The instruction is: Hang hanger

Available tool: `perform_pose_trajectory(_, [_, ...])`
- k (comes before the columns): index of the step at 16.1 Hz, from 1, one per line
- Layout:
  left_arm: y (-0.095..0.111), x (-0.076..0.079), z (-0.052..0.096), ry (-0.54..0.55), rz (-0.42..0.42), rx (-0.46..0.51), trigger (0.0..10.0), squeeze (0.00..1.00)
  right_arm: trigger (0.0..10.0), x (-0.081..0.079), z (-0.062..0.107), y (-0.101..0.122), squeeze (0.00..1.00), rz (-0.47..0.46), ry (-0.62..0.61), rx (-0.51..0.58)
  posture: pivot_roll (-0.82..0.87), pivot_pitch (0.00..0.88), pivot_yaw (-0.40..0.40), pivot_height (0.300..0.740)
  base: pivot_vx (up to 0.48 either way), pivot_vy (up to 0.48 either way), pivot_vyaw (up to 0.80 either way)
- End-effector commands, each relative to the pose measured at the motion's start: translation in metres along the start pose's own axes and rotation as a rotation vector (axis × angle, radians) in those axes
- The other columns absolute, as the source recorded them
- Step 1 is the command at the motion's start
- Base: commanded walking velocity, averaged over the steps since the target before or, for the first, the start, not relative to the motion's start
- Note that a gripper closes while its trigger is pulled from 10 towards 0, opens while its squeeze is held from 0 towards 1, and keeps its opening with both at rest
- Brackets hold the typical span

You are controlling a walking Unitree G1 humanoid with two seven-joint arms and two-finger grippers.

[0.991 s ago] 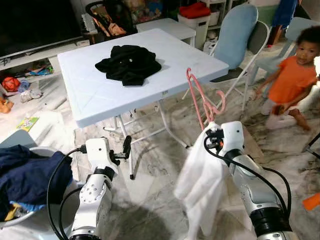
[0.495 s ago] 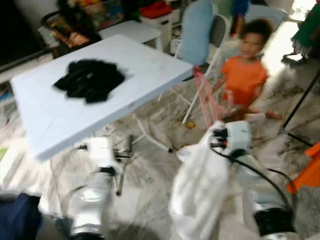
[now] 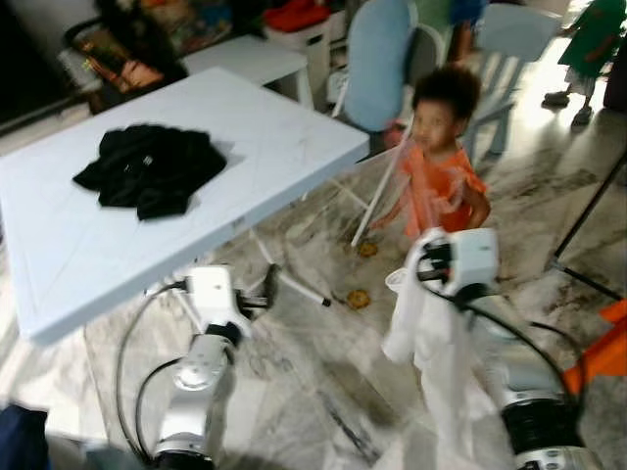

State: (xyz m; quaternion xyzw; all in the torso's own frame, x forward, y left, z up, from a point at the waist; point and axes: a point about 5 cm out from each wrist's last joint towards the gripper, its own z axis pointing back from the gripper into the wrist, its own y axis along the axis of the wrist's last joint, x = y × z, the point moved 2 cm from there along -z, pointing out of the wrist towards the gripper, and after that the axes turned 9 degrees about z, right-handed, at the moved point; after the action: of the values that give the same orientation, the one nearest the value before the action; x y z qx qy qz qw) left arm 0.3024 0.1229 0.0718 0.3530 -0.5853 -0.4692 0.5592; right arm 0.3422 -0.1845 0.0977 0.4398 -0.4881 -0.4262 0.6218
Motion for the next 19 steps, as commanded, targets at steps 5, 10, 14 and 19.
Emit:
perform_pose_trajectory(5, [-0.008,-0.029,0.020,0.139,-0.014,-0.016,10.0,0.00,10.0,-0.027,-0.014,0.018,0.00,0.024,0.129,0.050,-0.09,0.000,-0.009,0.740,0.000,0.000,0.00])
perform_pose_trajectory(10, [-0.007,-0.038,0.023,0.156,-0.038,-0.025,10.0,0.00,10.0,-0.033,-0.018,0.019,0.00,0.011,0.128,0.058,-0.08,0.000,0.011,0.740,0.000,0.000,0.00])
perform_pose_trajectory(14, [-0.006,-0.040,0.023,0.152,-0.053,-0.031,10.0,0.00,10.0,-0.027,-0.012,0.013,0.00,0.006,0.105,0.050,-0.09,0.000,0.033,0.740,0.000,0.000,0.00])
perform_pose_trajectory(19, [-0.010,-0.039,0.026,0.149,-0.058,-0.048,10.0,0.00,10.0,-0.026,-0.009,0.008,0.00,0.006,0.101,0.039,-0.10,0.000,0.045,0.740,0.000,0.000,0.00])
